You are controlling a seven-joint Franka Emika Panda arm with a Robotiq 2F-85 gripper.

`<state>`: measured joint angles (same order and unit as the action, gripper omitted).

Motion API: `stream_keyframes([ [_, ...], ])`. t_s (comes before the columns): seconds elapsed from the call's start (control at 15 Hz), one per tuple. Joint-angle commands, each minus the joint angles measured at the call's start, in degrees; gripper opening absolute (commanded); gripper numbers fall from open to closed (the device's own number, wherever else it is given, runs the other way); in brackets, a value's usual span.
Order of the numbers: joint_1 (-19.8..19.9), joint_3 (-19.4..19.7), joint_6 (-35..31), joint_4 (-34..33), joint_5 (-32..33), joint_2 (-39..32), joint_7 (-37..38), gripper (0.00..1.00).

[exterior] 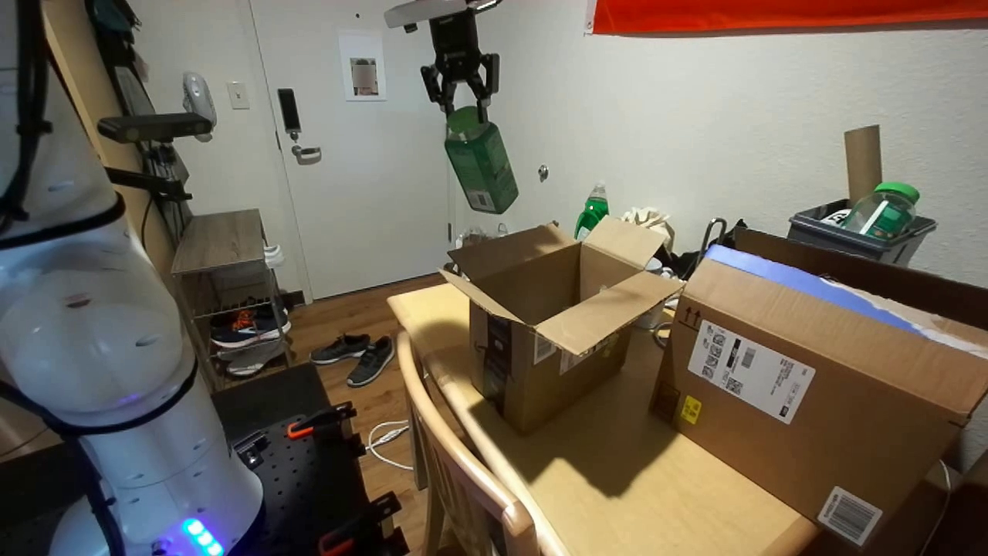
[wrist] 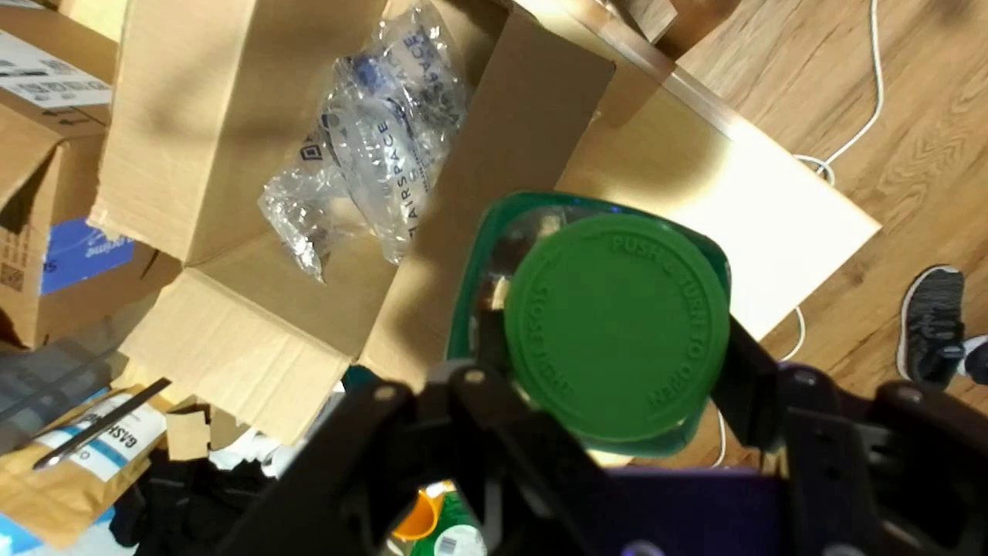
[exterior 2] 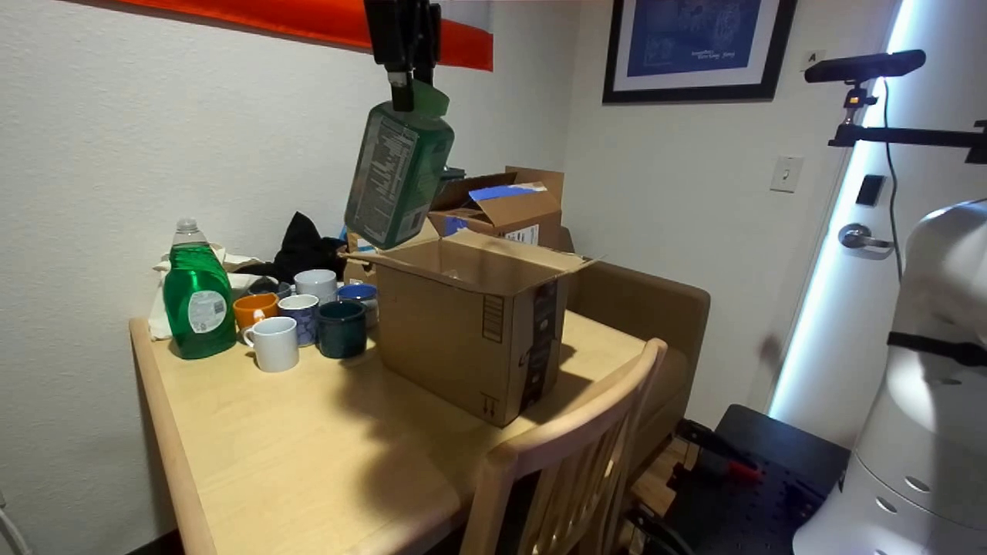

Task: Remove the green bottle from the box.

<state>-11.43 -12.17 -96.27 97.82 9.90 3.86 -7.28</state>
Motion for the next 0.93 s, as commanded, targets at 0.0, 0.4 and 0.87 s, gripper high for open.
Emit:
stream_keyframes([
  [0.0,-1.3,-1.5,2.9,-6.2,2.1,-3.7,-0.2,0.39],
  [0.4,-3.4,-2.5,7.0,-15.0,3.5,-12.9,-2.2,0.39],
  [0.87,-5.5,-1.9,14.7,-27.1,4.5,-25.4,-7.5,0.39],
])
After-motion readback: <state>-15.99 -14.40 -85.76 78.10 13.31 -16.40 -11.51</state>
